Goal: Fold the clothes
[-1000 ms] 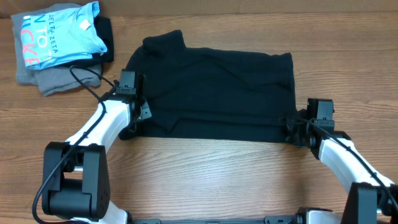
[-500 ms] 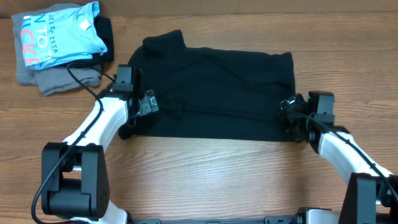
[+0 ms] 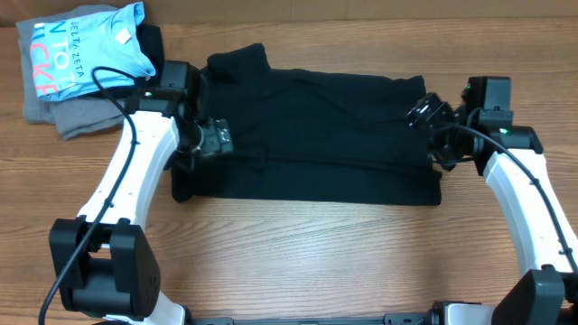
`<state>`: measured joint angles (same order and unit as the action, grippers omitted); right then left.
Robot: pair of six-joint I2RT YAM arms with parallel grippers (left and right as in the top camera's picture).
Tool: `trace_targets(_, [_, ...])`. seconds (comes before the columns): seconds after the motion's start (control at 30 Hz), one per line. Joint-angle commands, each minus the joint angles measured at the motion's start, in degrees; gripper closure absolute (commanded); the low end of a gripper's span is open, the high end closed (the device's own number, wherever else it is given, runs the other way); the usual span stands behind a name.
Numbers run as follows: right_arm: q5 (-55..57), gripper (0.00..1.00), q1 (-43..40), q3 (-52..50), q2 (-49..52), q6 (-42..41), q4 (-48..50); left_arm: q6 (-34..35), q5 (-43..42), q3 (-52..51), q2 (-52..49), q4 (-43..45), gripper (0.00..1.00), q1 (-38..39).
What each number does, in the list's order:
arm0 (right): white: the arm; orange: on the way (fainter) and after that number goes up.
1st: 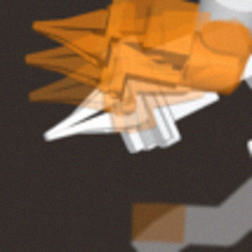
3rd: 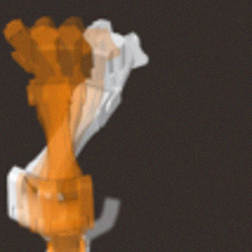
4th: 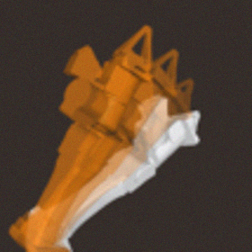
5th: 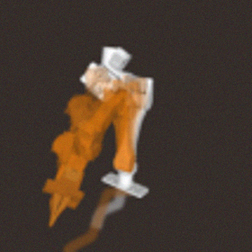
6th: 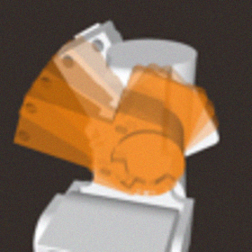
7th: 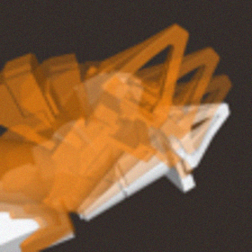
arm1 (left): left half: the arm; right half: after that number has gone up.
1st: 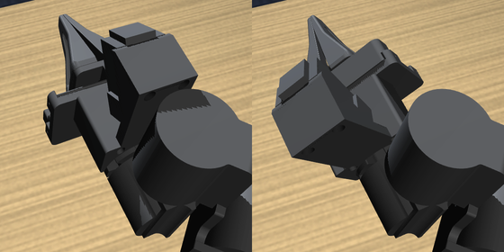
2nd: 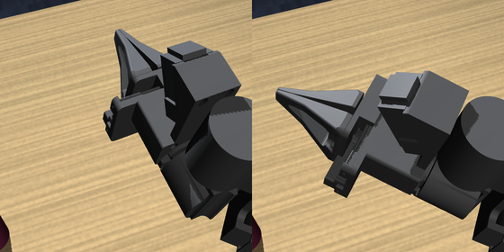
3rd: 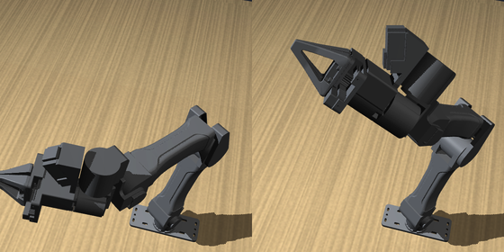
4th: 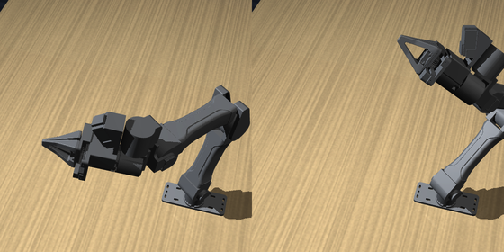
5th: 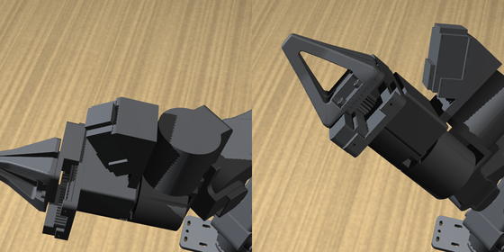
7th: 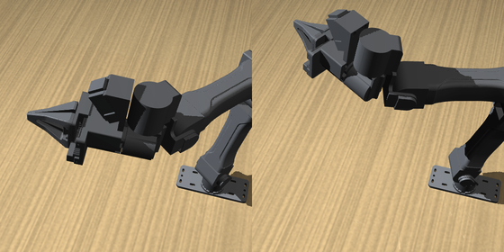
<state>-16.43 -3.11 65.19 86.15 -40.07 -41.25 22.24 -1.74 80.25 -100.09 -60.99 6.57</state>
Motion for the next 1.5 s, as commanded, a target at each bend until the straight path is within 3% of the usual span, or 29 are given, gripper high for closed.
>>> trace_targets(0.0, [-4.07, 0.0, 2.32, -1.6, -0.13, 2.34, 0.0, -0.11, -8.85, -2.47, 0.44, -0.61, 0.13, 3.74])
trace_targets(0.03, [-4.04, 0.0, 2.93, -2.03, -0.13, 1.97, 0.0, 1.14, -8.83, -3.43, 0.42, -0.35, 0.22, 4.66])
trace_targets(0.1, [-4.04, 0.0, 4.59, -3.06, -0.13, 0.66, 0.39, 3.08, -8.83, -5.55, 0.42, 1.49, 0.27, 6.64])
trace_targets(0.27, [-3.08, 0.0, 8.33, -5.14, -0.09, -0.63, 3.43, 5.88, -9.35, -10.12, 0.07, 12.04, 0.31, 10.47])
trace_targets(0.4, [-0.22, 0.0, 10.62, -5.33, 0.04, -0.63, 3.65, 1.62, -7.41, -10.84, 0.02, 17.68, 0.3, 12.83])
trace_targets(0.83, [1.62, 0.0, 11.15, -5.35, 0.7, -0.66, 3.67, -1.95, -5.4, -10.84, -3.43, 19.23, 0.32, 13.75])
trace_targets(1.07, [1.6, 0.0, 11.15, -5.35, 3.43, -0.66, 3.63, -4.7, -2.67, -10.82, -7.89, 21.29, 0.4, 13.73])
trace_targets(1.27, [2.1, 0.0, 11.15, -5.35, 5.77, -0.66, 3.93, -8.09, 0.85, -9.68, -7.89, 23.02, 0.53, 13.7])
trace_targets(1.4, [2.25, 0.0, 11.15, -5.35, 7.37, -0.68, 4.17, -10.51, 0.81, -9.68, -7.89, 25.53, 0.73, 13.7])
trace_targets(1.43, [2.25, 0.0, 11.15, -5.35, 7.93, -0.68, 4.2, -10.73, 0.85, -9.68, -7.89, 26.18, 0.8, 13.7])
trace_targets(1.47, [2.23, 0.0, 11.15, -5.35, 8.28, -0.68, 4.31, -10.73, 0.85, -9.68, -7.89, 26.86, 0.93, 13.7])
